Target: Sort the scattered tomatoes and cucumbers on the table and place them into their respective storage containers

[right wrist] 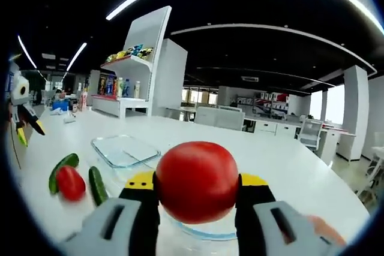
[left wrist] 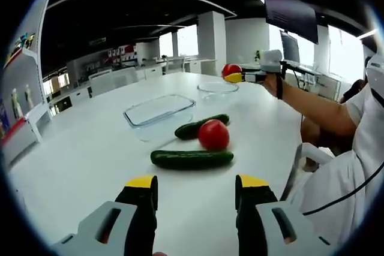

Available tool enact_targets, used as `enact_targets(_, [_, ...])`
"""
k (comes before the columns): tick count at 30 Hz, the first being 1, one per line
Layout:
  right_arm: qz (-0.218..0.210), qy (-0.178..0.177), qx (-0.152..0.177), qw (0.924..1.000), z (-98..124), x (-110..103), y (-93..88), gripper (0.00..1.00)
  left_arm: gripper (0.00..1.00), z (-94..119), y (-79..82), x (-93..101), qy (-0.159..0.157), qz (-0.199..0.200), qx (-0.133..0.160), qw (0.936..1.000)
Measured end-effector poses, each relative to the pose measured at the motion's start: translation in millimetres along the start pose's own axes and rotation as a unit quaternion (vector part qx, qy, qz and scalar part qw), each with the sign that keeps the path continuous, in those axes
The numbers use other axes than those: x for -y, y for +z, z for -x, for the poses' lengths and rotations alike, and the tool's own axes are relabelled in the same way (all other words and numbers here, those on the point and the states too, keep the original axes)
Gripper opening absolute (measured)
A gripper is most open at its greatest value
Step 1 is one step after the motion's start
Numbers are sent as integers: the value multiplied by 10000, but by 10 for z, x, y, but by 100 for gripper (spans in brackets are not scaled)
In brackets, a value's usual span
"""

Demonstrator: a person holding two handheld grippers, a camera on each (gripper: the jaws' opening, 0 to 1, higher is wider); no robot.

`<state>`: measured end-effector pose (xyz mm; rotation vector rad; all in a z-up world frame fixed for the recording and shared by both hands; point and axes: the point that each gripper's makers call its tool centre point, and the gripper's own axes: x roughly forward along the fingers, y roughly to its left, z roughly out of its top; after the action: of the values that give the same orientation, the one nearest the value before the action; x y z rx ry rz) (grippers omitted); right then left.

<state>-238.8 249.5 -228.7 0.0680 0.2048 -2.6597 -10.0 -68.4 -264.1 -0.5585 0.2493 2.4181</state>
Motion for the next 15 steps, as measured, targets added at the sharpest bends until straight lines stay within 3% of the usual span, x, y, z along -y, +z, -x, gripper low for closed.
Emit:
enact_targets(5, [193,17,-191,9996,-136,19,-106,48,51,-1,-1,-3,1,-30,-30,10000])
enact_targets(15, [-200,-145,-542,9982,-320,202,-310,48,51,-38,-24,-13,-7,-50,-98,9999])
